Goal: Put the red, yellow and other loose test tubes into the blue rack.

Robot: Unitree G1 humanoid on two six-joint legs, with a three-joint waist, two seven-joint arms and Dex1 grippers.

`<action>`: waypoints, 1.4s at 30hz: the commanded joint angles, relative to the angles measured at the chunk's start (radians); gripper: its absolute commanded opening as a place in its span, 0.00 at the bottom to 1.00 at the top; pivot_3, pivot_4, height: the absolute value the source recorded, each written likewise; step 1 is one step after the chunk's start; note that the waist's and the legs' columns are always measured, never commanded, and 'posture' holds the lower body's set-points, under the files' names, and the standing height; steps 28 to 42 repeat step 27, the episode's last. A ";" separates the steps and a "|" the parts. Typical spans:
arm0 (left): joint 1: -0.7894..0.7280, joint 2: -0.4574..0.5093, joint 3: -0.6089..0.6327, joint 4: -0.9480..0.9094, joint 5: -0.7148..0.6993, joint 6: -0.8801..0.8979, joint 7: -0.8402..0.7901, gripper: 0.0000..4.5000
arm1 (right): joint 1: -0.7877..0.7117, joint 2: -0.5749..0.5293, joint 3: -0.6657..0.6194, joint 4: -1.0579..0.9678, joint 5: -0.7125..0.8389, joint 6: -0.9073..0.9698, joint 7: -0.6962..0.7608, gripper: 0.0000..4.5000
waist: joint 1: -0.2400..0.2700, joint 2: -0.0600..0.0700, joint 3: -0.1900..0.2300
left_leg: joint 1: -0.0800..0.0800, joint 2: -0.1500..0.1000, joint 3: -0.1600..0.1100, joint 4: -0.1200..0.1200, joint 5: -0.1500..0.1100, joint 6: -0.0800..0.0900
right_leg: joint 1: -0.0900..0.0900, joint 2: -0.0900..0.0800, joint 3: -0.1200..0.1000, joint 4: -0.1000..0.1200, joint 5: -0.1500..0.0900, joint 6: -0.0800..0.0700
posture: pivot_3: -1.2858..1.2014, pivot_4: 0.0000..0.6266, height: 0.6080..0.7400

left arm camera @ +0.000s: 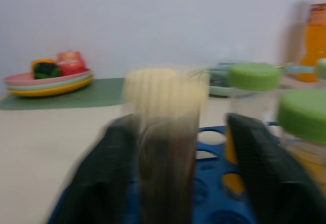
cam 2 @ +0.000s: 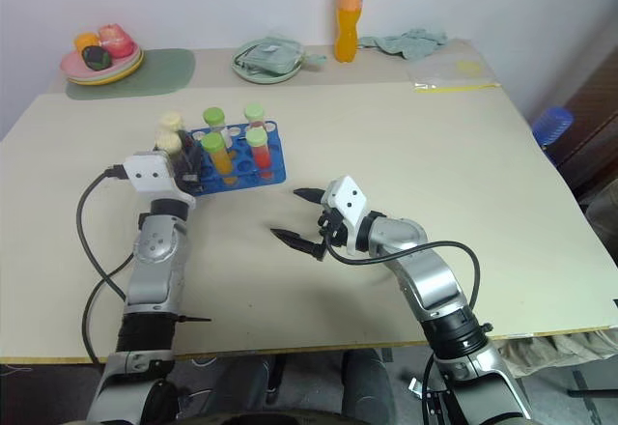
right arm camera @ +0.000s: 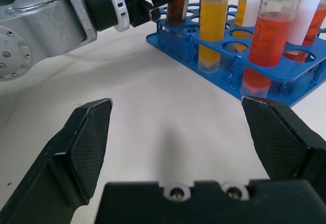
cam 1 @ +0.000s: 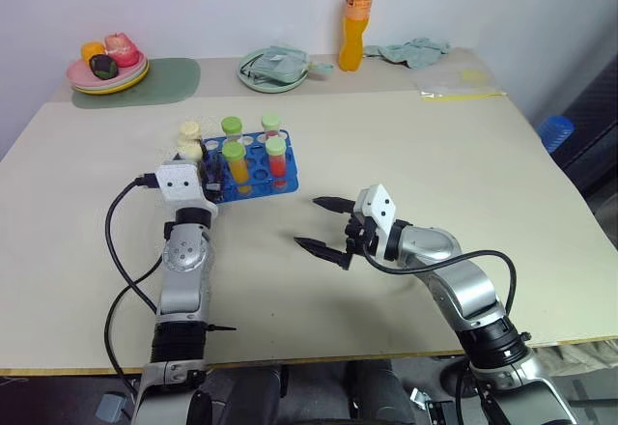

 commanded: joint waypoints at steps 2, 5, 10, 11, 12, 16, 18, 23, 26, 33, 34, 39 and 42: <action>0.076 0.011 0.045 -0.157 -0.125 0.004 -0.065 0.99 | -0.017 -0.019 -0.060 -0.055 0.040 0.006 0.009 1.00 | -0.005 0.000 0.000 | 0.000 0.000 0.000 0.000 0.000 0.000 | 0.000 0.000 0.000 0.000 0.000 0.000 | 0.52 0.24 1.00; 0.166 0.072 0.084 -0.274 -0.217 0.063 -0.145 0.99 | -0.021 -0.067 -0.108 -0.065 0.056 0.017 0.028 1.00 | -0.009 0.000 0.000 | 0.000 0.001 0.000 -0.001 0.000 0.000 | -0.001 0.000 0.000 0.000 0.000 0.000 | 0.52 0.24 1.00; 0.371 0.299 0.225 -0.444 -0.406 0.244 -0.333 0.99 | -0.015 -0.195 -0.227 -0.055 0.093 0.043 0.064 1.00 | -0.021 0.002 0.001 | 0.000 0.001 0.000 -0.002 0.000 0.000 | -0.001 0.000 0.000 0.000 0.000 -0.001 | 0.52 0.24 1.00; 0.395 0.328 0.242 -0.457 -0.421 0.269 -0.348 0.99 | -0.014 -0.213 -0.248 -0.040 0.100 0.043 0.072 1.00 | -0.020 0.002 0.001 | 0.000 0.001 0.000 -0.002 0.000 0.000 | -0.001 0.000 0.000 0.000 -0.001 -0.001 | 0.52 0.24 1.00; 0.413 0.351 0.258 -0.463 -0.436 0.287 -0.361 0.99 | -0.011 -0.227 -0.267 -0.025 0.105 0.042 0.078 1.00 | -0.018 0.002 0.001 | 0.000 0.001 0.000 -0.002 0.000 0.000 | -0.001 0.001 0.000 0.000 -0.001 -0.001 | 0.52 0.24 1.00; 0.520 0.447 0.347 -0.472 -0.498 0.362 -0.457 0.99 | 0.013 -0.297 -0.334 0.041 0.107 0.031 0.111 1.00 | -0.019 0.002 0.001 | 0.000 0.001 0.000 -0.002 -0.001 0.001 | 0.001 0.000 0.000 -0.002 -0.001 -0.001 | 0.52 0.24 1.00; 0.549 0.468 0.367 -0.473 -0.510 0.381 -0.480 0.99 | 0.026 -0.322 -0.343 0.062 0.106 0.020 0.134 1.00 | -0.019 0.002 0.001 | 0.000 0.001 0.000 -0.002 -0.001 0.002 | 0.001 0.000 0.000 -0.002 -0.001 -0.001 | 0.52 0.24 1.00; 0.607 0.478 0.401 -0.484 -0.524 0.419 -0.510 0.99 | 0.053 -0.343 -0.337 0.075 0.090 0.002 0.156 1.00 | -0.020 0.002 0.001 | 0.000 0.002 0.000 -0.002 -0.001 0.002 | 0.001 0.000 0.000 -0.003 -0.001 -0.001 | 0.52 0.24 1.00; 0.629 0.469 0.406 -0.499 -0.515 0.425 -0.506 0.99 | 0.060 -0.341 -0.331 0.070 0.086 0.001 0.160 1.00 | -0.020 0.002 0.001 | 0.000 0.002 0.000 -0.002 -0.001 0.002 | 0.001 -0.001 0.000 -0.003 -0.001 -0.001 | 0.52 0.24 1.00; 0.632 0.467 0.405 -0.505 -0.515 0.427 -0.502 0.99 | 0.059 -0.339 -0.330 0.074 0.085 0.000 0.162 1.00 | -0.020 0.002 0.001 | 0.000 0.002 0.000 -0.002 -0.001 0.002 | 0.001 -0.001 0.000 -0.003 -0.001 -0.001 | 0.52 0.24 1.00; 0.632 0.467 0.405 -0.505 -0.515 0.427 -0.502 0.99 | 0.059 -0.339 -0.330 0.074 0.085 0.000 0.162 1.00 | -0.020 0.002 0.001 | 0.000 0.002 0.000 -0.002 -0.001 0.002 | 0.001 -0.001 0.000 -0.003 -0.001 -0.001 | 0.52 0.24 1.00; 0.632 0.467 0.405 -0.505 -0.515 0.427 -0.502 0.99 | 0.059 -0.339 -0.330 0.074 0.085 0.000 0.162 1.00 | -0.020 0.002 0.001 | 0.000 0.002 0.000 -0.002 -0.001 0.002 | 0.001 -0.001 0.000 -0.003 -0.001 -0.001 | 0.52 0.24 1.00; 0.632 0.467 0.405 -0.505 -0.515 0.427 -0.502 0.99 | 0.059 -0.339 -0.330 0.074 0.085 0.000 0.162 1.00 | -0.020 0.002 0.001 | 0.000 0.002 0.000 -0.002 -0.001 0.002 | 0.001 -0.001 0.000 -0.003 -0.001 -0.001 | 0.52 0.24 1.00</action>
